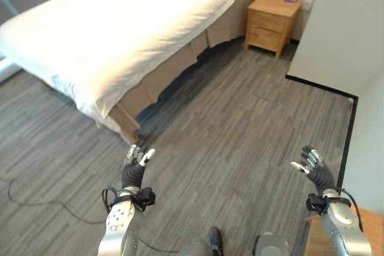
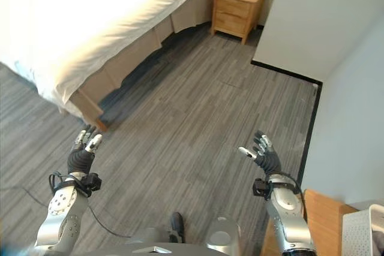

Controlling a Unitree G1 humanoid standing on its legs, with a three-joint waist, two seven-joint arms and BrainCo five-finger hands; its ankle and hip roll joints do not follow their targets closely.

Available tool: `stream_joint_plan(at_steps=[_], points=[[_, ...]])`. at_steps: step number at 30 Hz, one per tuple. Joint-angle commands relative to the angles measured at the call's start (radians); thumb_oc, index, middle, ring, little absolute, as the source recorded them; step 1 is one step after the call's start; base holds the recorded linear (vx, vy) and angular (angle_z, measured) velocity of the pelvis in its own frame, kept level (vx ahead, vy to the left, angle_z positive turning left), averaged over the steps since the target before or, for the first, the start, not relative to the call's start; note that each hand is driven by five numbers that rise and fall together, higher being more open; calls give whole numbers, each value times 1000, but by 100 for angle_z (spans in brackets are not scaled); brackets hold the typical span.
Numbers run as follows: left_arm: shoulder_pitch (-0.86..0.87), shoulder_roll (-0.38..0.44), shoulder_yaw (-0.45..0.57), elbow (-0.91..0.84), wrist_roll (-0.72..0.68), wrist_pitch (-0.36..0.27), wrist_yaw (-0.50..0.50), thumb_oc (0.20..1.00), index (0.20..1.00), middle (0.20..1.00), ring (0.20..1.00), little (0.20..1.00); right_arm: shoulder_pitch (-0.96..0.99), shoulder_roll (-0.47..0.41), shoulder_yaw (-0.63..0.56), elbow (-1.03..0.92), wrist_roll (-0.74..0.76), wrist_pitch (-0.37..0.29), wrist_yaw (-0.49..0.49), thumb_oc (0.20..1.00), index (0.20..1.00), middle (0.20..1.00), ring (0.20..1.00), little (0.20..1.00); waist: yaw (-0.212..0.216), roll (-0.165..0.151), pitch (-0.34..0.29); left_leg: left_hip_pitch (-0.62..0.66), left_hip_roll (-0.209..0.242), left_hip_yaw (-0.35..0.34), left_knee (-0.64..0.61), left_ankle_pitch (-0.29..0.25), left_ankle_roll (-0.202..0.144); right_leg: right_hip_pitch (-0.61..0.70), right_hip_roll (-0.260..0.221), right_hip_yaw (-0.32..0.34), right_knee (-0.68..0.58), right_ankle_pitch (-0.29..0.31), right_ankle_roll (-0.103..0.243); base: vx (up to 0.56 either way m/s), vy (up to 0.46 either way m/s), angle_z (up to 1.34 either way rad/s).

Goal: Pick up bed clothes into laundry basket.

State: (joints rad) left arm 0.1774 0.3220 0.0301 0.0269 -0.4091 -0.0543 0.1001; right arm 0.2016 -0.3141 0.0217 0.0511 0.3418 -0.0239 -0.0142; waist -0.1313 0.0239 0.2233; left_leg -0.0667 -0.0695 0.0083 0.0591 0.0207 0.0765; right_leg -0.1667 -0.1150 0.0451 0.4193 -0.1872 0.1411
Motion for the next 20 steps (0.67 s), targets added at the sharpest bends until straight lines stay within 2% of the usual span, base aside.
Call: stream_joint_plan(at_steps=[1, 2, 3, 6, 10, 20], points=[[33, 41, 68, -82, 33, -62, -2, 1000, 1000, 1000, 1000, 1000, -44, 13, -1, -16, 50, -42, 20, 1000, 1000, 1000, 1000, 1000, 48, -27, -10, 114, 68, -1, -34, -123, -66, 37, -33, -75, -255, 163, -5, 34, -15, 90], [36, 42, 69, -85, 33, -60, -2, 1000, 1000, 1000, 1000, 1000, -43, 13, 0, -16, 50, -43, 20, 1000, 1000, 1000, 1000, 1000, 40, -27, -9, 116, 67, -9, -33, -124, -65, 49, -35, -85, -266, 166, -5, 55, -52, 43], [49, 22, 81, -77, 23, -67, 8, 1000, 1000, 1000, 1000, 1000, -56, 18, 18, 11, 65, -32, 28, 1000, 1000, 1000, 1000, 1000, 62, -33, -24, 112, 64, -14, -40, -118, -65, 72, -39, -106, -295, 161, -5, 38, -55, 68], [69, -18, 96, -83, -23, -77, 49, 1000, 1000, 1000, 1000, 1000, -82, 6, 51, 5, 78, -33, 36, 1000, 1000, 1000, 1000, 1000, 97, -47, -41, 111, 68, -31, -50, -104, -69, 108, -26, -100, -331, 160, -8, 42, -88, 42], [92, -44, 69, -84, -48, -64, 36, 1000, 1000, 1000, 1000, 1000, -84, -32, 65, -6, 39, -20, 42, 1000, 1000, 1000, 1000, 1000, 121, -63, -63, 113, 73, -44, -58, -98, -73, 145, -23, -123, -357, 150, -15, 27, -68, 16], [75, -43, 53, -97, -65, -78, 32, 1000, 1000, 1000, 1000, 1000, -75, -29, 76, 5, 33, -29, 41, 1000, 1000, 1000, 1000, 1000, 119, -73, -91, 128, 87, -61, -68, -95, -84, 187, -7, -150, -381, 135, -29, 1, -30, 2]])
